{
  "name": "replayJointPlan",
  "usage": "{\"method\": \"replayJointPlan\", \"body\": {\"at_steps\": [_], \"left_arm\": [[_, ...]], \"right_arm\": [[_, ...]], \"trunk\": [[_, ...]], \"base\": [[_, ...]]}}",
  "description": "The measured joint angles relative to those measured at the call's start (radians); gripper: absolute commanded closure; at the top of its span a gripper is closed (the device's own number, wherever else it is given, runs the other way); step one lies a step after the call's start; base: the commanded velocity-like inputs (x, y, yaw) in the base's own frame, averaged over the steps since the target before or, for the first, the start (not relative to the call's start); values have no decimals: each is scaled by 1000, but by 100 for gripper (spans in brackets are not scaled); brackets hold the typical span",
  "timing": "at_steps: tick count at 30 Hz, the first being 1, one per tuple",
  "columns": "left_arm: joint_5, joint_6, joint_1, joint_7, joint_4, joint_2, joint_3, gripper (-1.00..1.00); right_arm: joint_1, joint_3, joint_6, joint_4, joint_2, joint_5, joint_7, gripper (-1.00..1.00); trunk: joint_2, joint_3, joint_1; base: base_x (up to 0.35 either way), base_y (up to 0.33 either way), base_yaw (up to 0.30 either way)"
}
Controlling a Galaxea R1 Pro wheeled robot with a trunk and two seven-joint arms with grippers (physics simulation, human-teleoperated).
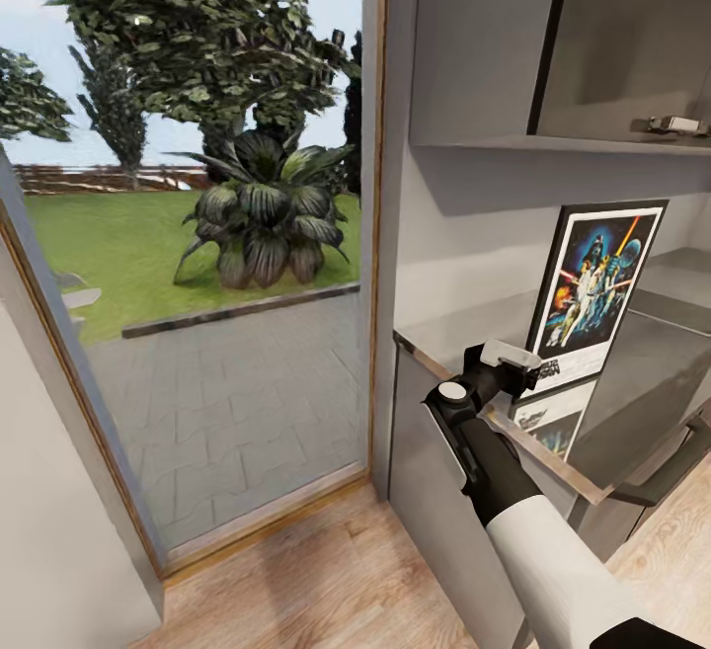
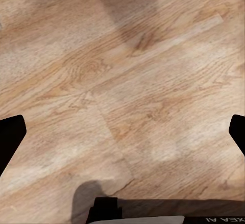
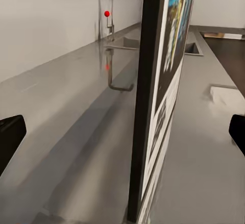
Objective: Pick up the poster from the kitchen countertop and hang it on one of the wall nails in the kitchen.
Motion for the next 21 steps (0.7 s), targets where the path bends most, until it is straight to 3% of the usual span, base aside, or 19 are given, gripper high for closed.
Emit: {"method": "replayJointPlan", "body": {"at_steps": [21], "left_arm": [[0,0,0,0,-1,0,0,-100]], "right_arm": [[0,0,0,0,0,0,0,-100]], "trunk": [[0,0,0]], "base": [[52,-68,0]]}}
